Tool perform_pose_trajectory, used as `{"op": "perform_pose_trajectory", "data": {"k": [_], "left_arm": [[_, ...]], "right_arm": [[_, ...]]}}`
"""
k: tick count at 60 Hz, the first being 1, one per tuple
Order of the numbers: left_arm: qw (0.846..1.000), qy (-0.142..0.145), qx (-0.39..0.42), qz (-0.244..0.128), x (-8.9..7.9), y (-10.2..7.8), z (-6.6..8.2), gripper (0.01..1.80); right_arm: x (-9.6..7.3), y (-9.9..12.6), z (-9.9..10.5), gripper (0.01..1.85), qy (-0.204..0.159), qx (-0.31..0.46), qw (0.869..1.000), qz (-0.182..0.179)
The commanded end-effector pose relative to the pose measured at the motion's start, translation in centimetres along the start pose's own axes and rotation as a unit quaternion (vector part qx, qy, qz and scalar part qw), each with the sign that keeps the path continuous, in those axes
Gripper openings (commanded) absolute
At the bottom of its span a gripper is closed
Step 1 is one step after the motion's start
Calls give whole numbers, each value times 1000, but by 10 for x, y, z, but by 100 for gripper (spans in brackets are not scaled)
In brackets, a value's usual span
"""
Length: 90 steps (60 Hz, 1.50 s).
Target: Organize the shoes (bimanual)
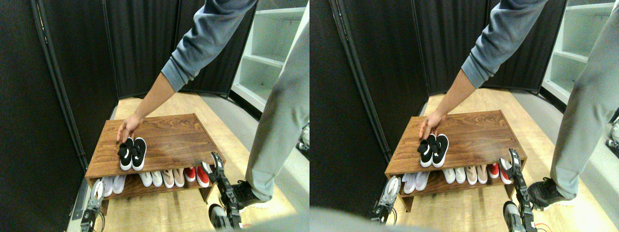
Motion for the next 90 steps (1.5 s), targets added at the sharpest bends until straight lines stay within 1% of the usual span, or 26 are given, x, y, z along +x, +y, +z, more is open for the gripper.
{"op": "perform_pose_trajectory", "data": {"k": [1,5,14,21,25,27,33,40,44,46,48,53,61,64,74,75,83,87,90], "left_arm": [[1000,-12,6,-27,2,-11,4,1],[999,-14,1,-30,4,-10,5,1],[999,-16,0,-39,8,-9,5,1],[999,-20,-7,-36,9,-8,5,1],[999,-20,-7,-37,10,-7,6,1],[999,-24,-6,-32,10,-7,6,1],[999,-21,-10,-31,11,-8,5,1],[999,-18,-25,-33,13,-10,2,1],[999,-21,-29,-29,14,-11,1,1],[999,-24,-32,-25,16,-13,0,1],[999,-24,-30,-26,17,-14,0,1],[999,-32,-21,-36,25,-19,-3,1],[998,-34,-23,-41,36,-22,-6,1],[998,-30,-33,-45,39,-21,-8,1],[998,-36,-47,-34,43,-19,-13,1],[997,-41,-53,-31,44,-18,-14,1],[996,-45,-67,-27,48,-15,-15,1],[997,-53,-60,-22,50,-13,-16,1],[997,-54,-61,-18,50,-13,-16,1]], "right_arm": [[-1,7,6,42,-16,-1,1000,17],[-3,6,5,42,-21,8,1000,15],[-6,2,3,42,-21,35,999,7],[-7,-2,1,45,-29,69,997,-1],[-7,-5,1,45,-33,79,996,4],[-8,-7,1,46,-31,92,995,0],[-8,-9,1,46,-35,97,995,-1],[-9,-11,0,48,-43,124,991,-14],[-9,-12,1,50,-39,134,990,-21],[-8,-12,2,50,-45,147,988,-25],[-8,-12,2,50,-46,149,987,-27],[-8,-13,3,52,-47,146,988,-32],[-8,-11,4,53,-45,145,988,-34],[-9,-11,5,52,-46,144,988,-33],[-9,-12,4,53,-48,161,985,-33],[-10,-13,4,52,-47,160,985,-35],[-10,-13,7,53,-51,142,988,-36],[-10,-12,8,54,-50,142,988,-37],[-11,-12,9,54,-49,144,988,-40]]}}
